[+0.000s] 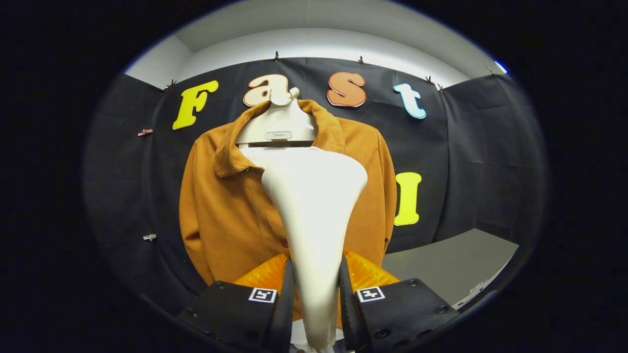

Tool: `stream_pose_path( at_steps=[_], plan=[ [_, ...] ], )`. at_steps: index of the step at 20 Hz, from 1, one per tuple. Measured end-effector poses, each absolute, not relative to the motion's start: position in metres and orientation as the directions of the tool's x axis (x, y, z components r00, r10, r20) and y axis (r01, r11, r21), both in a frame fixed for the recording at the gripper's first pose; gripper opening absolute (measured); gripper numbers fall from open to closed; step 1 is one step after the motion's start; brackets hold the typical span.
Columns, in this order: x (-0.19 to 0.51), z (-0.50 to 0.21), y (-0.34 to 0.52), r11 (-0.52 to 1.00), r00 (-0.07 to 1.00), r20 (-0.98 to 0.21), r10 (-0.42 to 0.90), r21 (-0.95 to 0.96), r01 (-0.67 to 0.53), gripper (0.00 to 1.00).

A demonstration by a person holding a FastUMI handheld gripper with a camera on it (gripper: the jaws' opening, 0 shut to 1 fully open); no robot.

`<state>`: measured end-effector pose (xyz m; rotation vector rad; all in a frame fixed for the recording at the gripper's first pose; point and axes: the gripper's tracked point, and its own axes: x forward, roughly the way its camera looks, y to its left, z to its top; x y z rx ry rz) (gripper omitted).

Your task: Iron the clothes twice with a garment steamer, once on the left side and once on the right side.

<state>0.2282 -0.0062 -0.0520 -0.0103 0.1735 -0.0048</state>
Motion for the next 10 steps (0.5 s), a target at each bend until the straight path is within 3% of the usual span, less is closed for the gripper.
stream_pose_path(
  at_steps=[10],
  plan=[
    [0.225, -0.036, -0.01, 0.999, 0.993, -0.107, 0.043, -0.011, -0.045, 0.44]
  ],
)
